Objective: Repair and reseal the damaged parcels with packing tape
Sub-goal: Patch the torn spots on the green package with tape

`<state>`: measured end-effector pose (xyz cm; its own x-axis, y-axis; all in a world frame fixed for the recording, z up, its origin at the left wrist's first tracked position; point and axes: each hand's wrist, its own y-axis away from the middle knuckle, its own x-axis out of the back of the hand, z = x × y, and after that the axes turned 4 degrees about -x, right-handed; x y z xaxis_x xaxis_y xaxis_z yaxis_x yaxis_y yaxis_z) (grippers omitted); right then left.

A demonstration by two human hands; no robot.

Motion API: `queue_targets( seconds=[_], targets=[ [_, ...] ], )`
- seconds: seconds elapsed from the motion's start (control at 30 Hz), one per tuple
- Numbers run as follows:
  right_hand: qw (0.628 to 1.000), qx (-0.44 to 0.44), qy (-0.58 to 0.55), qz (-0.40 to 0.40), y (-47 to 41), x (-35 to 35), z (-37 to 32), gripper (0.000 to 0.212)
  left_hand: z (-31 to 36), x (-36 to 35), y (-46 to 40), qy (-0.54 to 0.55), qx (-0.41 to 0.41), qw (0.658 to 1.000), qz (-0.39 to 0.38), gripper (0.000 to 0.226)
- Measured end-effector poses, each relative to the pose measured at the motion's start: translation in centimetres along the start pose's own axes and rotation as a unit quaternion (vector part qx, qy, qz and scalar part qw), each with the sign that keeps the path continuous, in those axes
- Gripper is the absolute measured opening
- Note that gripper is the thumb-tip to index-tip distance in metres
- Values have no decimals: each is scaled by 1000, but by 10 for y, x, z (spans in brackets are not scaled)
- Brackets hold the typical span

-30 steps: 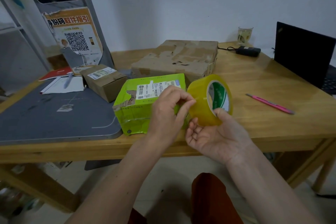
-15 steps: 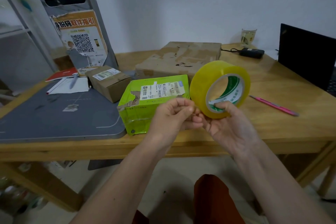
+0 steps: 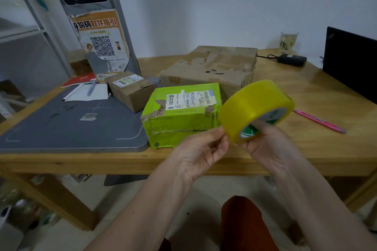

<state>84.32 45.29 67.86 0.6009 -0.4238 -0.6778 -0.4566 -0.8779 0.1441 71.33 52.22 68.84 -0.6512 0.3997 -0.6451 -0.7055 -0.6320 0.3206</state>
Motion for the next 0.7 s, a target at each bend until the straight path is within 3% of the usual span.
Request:
queue_targets(
  seconds=[0.17, 0.3, 0.57, 0.7],
  targets=[
    [995, 38, 93, 13, -2, 6, 1, 27, -4, 5, -7, -101, -68, 989, 86, 18],
    [994, 43, 98, 20, -8, 7, 1, 18, -7, 1, -2, -145, -144, 975, 85, 17],
    [987, 64, 132, 62, -25, 25, -15, 21, 1, 10, 8, -152, -216, 959, 105, 19],
    [965, 101, 182, 161, -29, 48, -30, 22, 17, 20, 12, -139, -261, 948, 115, 21]
  ],
)
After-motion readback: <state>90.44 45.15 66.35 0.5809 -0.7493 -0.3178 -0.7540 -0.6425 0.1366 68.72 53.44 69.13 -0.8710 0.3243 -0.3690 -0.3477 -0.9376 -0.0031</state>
